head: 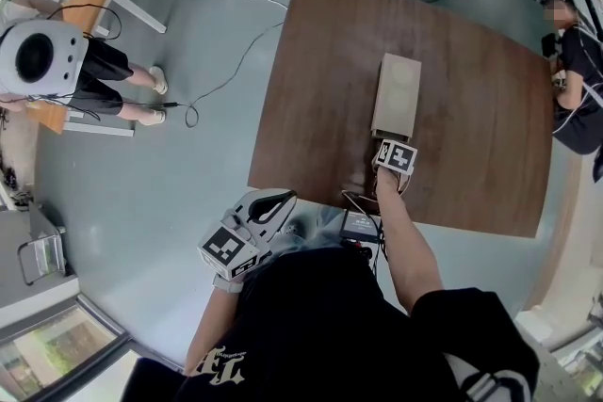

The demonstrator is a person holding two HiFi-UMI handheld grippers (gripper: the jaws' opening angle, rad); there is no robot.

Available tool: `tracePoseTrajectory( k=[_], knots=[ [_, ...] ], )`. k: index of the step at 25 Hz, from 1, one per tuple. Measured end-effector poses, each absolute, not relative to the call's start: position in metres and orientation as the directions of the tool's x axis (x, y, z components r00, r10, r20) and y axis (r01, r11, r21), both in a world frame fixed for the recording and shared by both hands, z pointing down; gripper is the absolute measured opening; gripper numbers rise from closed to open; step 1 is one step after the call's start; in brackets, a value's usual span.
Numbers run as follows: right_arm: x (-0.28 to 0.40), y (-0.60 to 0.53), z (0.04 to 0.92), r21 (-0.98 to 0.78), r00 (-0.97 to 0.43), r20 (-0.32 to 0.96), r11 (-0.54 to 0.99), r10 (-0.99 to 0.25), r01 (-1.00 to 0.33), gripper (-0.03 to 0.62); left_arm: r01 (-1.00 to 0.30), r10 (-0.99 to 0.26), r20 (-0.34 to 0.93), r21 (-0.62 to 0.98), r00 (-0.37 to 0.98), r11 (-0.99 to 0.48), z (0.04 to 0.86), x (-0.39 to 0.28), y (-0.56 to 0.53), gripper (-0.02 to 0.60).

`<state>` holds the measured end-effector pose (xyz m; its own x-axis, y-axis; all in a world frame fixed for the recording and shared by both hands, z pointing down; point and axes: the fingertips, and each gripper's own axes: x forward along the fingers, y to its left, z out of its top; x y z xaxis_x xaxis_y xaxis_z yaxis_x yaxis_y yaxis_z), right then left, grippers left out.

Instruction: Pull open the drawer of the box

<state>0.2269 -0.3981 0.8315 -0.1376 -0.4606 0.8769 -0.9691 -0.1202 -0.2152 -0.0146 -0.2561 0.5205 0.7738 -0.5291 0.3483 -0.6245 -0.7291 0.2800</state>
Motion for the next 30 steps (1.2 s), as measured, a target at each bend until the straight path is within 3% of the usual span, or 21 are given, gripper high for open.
tracePoseTrajectory(
  k=[30],
  knots=[
    [0.210, -0.319, 0.845, -0.207, -0.127, 0.891, -0.141, -0.435, -0.968, 0.172, -0.544, -0.467, 0.296, 0.287, 0.833, -0.789, 0.525, -0.025, -0.221, 0.005]
  ],
)
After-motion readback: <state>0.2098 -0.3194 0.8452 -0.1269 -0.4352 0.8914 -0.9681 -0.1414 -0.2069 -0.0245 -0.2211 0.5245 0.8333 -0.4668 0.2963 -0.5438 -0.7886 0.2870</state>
